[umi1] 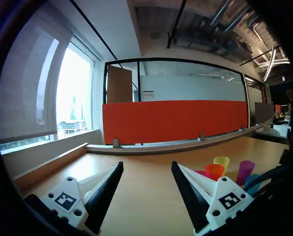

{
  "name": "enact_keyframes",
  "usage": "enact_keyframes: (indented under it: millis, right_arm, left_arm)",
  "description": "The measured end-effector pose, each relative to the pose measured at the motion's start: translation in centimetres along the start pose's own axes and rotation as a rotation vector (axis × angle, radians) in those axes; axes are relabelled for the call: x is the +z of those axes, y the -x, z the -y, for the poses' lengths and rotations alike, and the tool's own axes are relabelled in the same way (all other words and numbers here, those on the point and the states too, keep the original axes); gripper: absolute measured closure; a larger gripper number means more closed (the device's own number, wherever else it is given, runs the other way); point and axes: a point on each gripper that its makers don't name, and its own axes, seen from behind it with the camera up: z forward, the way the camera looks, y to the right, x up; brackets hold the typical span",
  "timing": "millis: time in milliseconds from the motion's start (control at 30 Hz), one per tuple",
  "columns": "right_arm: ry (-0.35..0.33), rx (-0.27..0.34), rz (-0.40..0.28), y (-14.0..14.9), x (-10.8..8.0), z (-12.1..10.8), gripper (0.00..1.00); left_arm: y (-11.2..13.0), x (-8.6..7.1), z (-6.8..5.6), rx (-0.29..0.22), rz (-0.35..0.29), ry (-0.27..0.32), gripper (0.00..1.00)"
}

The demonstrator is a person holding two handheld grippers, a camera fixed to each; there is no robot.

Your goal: Pour water

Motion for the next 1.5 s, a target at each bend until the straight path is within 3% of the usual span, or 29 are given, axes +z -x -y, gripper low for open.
enact_keyframes:
  millis: [200,500,1100,1500]
  right_arm:
    - [0.024,-0.019,0.024,0.6,-0.4,-0.8,0.01]
    - [0.047,-0.045,0.056,0.7,-0.1,-1.2,0.00]
    - [0.030,-0.069,0.063,0.2,0.1,-0.1,0.00]
    - [0.025,-0.058,0.063,-0.3,-0.2,-0.1,0.00]
  left_arm:
    - [0.2,-0.2,0.5,-0.025,-0.014,-0.043,0.10]
    - [1.5,-0.2,-0.2,-0.070,-0.029,-0.043,0.10]
    - [4.7,-0.1,0.3,-0.065,-0.015,-0.061,0.10]
    - [5.7,0.0,0.0,-0.050,-0.005,-0.051,0.10]
